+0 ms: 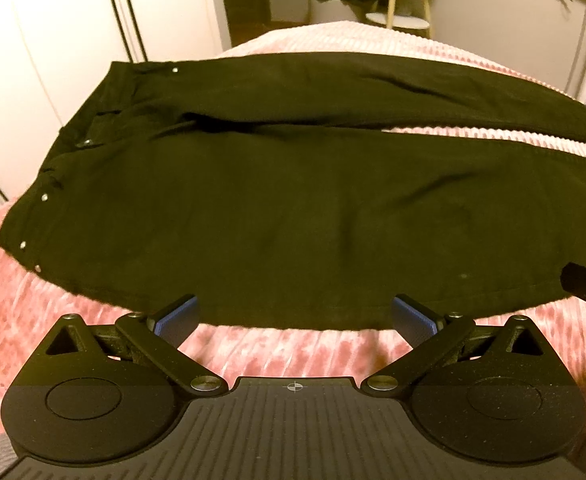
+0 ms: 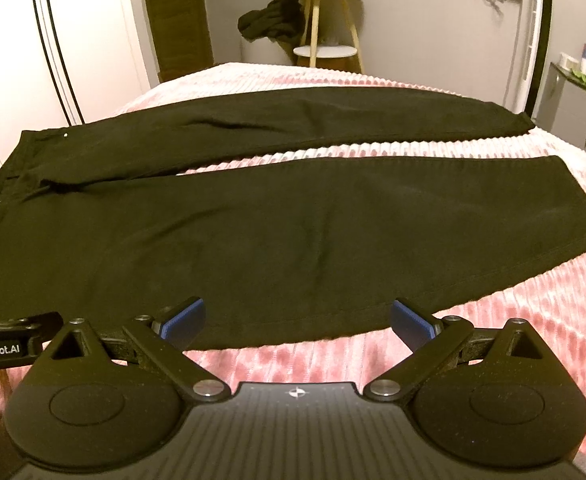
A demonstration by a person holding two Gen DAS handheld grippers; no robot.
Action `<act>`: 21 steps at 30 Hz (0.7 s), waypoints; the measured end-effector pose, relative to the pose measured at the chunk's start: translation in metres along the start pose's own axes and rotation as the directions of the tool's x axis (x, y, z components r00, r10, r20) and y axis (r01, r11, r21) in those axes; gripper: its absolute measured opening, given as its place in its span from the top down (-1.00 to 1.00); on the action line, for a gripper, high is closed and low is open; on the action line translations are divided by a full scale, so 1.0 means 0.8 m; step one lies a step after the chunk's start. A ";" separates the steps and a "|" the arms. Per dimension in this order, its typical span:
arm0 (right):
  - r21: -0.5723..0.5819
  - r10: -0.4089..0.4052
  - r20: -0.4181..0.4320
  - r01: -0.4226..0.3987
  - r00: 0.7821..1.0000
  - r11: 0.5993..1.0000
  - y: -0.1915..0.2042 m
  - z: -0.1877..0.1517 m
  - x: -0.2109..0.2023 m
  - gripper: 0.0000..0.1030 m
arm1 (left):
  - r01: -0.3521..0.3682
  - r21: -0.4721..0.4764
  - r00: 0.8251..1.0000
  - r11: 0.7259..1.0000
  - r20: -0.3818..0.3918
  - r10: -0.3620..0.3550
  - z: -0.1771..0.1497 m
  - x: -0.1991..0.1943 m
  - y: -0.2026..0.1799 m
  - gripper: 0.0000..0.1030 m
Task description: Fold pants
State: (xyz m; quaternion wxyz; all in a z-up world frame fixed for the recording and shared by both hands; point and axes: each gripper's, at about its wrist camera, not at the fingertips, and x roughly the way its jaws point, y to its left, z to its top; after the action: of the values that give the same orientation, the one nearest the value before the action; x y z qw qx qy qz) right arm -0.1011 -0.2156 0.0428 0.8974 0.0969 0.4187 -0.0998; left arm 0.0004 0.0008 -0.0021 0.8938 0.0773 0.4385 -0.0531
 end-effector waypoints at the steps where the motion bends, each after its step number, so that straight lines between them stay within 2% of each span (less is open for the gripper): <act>1: -0.001 0.006 0.002 -0.006 1.000 1.000 -0.001 0.000 -0.001 -0.92 | -0.004 0.001 1.000 1.000 -0.004 0.004 0.001 0.001 -0.001 -1.00; 5: 0.040 0.035 -0.003 -0.035 0.999 0.999 -0.010 0.004 0.003 -0.92 | 0.014 -0.012 1.000 1.000 -0.027 -0.015 0.005 0.002 0.001 -1.00; 8: 0.129 0.081 0.014 -0.083 0.997 0.988 -0.033 0.013 0.007 -0.92 | 0.028 -0.025 0.998 0.999 -0.059 -0.030 0.009 0.007 0.003 -1.00; 11: 0.223 0.090 0.002 -0.088 0.996 0.971 -0.063 0.035 0.030 -0.92 | -0.006 -0.042 0.998 0.999 -0.061 0.003 0.025 0.009 0.006 -1.00; 14: 0.275 0.078 -0.014 -0.071 0.997 0.959 -0.094 0.064 0.068 -0.92 | -0.045 -0.081 0.999 0.996 0.007 0.045 0.065 0.007 0.010 -1.00; 17: 0.301 0.036 -0.093 -0.006 0.995 0.954 -0.117 0.078 0.109 -0.92 | -0.040 -0.174 0.994 0.984 0.089 0.056 0.123 0.017 0.018 -1.00; 19: 0.374 0.074 -0.157 -0.010 0.985 0.927 -0.136 0.074 0.136 -0.93 | -0.031 -0.255 0.992 0.966 0.108 0.061 0.153 0.035 0.024 -1.00; 21: 0.400 0.099 -0.144 -0.034 0.985 0.916 -0.143 0.071 0.142 -0.93 | -0.044 -0.329 0.989 0.943 0.116 0.086 0.178 0.067 0.030 -1.00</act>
State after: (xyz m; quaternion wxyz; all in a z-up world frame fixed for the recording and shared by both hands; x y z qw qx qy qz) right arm -0.0180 -0.3517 -0.0190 0.8253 0.2984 0.4574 -0.1437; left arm 0.1477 -0.0038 0.0436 0.9220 -0.0605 0.3799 0.0448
